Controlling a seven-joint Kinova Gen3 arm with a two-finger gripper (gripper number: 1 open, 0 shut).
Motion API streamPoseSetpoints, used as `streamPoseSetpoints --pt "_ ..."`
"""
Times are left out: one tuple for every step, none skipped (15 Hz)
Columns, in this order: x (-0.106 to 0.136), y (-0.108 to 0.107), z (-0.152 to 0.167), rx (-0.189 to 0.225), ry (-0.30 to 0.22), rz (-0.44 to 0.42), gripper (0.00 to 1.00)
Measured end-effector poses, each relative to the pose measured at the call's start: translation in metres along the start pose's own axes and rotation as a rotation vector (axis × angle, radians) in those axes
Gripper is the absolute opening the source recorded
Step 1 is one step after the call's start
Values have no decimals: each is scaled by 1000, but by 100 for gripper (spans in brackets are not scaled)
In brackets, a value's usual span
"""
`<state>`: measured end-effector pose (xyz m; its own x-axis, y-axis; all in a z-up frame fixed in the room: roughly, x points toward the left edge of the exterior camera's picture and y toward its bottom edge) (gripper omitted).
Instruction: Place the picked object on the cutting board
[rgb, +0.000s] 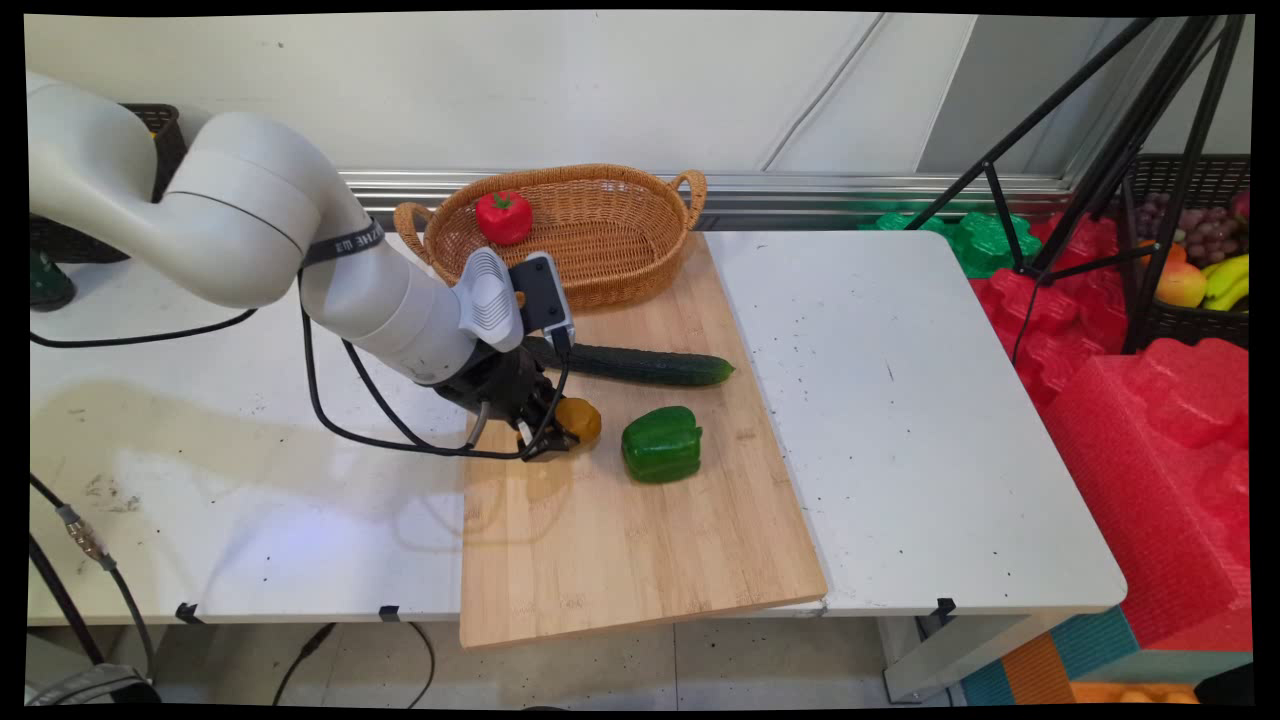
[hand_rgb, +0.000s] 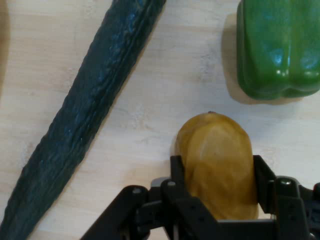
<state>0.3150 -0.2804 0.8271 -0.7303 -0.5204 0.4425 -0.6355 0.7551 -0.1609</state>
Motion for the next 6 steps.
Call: streamPoseSetpoints --pt "0 0 2 -3 -1 10 0" --pt "0 0 3 -5 -1 19 0" --pt "-1 0 4 -8 1 29 100" --pt "-1 -1 4 -9 3 37 100" --pt "-1 -1 3 -11 6 46 100" --pt "-1 -2 2 -11 12 55 100"
